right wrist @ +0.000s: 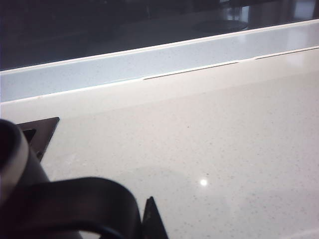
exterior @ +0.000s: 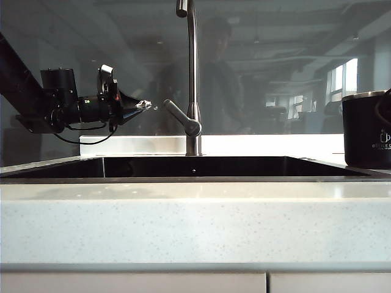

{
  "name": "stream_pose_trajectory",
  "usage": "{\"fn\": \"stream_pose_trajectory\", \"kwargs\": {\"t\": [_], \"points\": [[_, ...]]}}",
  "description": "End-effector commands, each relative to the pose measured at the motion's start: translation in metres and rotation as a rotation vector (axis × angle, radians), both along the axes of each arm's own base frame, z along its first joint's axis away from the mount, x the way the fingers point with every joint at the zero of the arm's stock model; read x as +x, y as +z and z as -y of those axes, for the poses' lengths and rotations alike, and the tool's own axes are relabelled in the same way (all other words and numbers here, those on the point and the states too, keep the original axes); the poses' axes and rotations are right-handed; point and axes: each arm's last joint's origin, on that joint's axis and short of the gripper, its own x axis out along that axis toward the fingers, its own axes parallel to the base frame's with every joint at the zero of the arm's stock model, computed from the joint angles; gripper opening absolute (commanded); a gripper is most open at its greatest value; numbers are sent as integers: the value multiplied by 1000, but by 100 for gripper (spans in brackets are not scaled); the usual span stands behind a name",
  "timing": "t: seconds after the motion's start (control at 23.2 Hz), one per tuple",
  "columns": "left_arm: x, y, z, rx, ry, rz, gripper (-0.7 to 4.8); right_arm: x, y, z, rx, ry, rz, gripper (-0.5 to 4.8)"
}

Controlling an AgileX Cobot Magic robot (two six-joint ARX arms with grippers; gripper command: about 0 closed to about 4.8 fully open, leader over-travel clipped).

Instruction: Pick up the mug next to the sink, go to the faucet to get some water, pour the water into the sink, and finally put the mug back to its place.

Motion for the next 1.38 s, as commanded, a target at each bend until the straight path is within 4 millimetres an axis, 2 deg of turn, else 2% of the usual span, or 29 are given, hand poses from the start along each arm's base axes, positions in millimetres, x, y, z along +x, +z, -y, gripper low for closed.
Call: {"fn": "stream_pose_trajectory", "kwargs": {"t": [0.04,0.39,0.52,0.73,0.82,0.99,1.08,1.16,1.38], "points": [[-1,5,-1,1,2,24,13,1,5,0,1,1,41,-4],[-1,5,-1,1,2,24,13,1,-1,0,7,-3,-25,3],[-1,5,-1,1,2,25,13,1,-2,0,7,-2,-28,56],[-1,5,-1,1,2,25,13,1,-2,0,7,-3,-27,56],[-1,5,-1,1,2,24,13,1,-2,1,6,-15,-33,94],[-1,5,-1,1,2,24,13,0,-3,1,6,-28,-36,99],[-1,5,-1,1,2,25,13,-3,-4,1,6,-30,-31,100],[-1,5,-1,1,2,24,13,-8,-5,0,5,-29,-21,127],[-1,4,-1,1,2,22,13,-22,-1,-1,2,-29,16,127]]}}
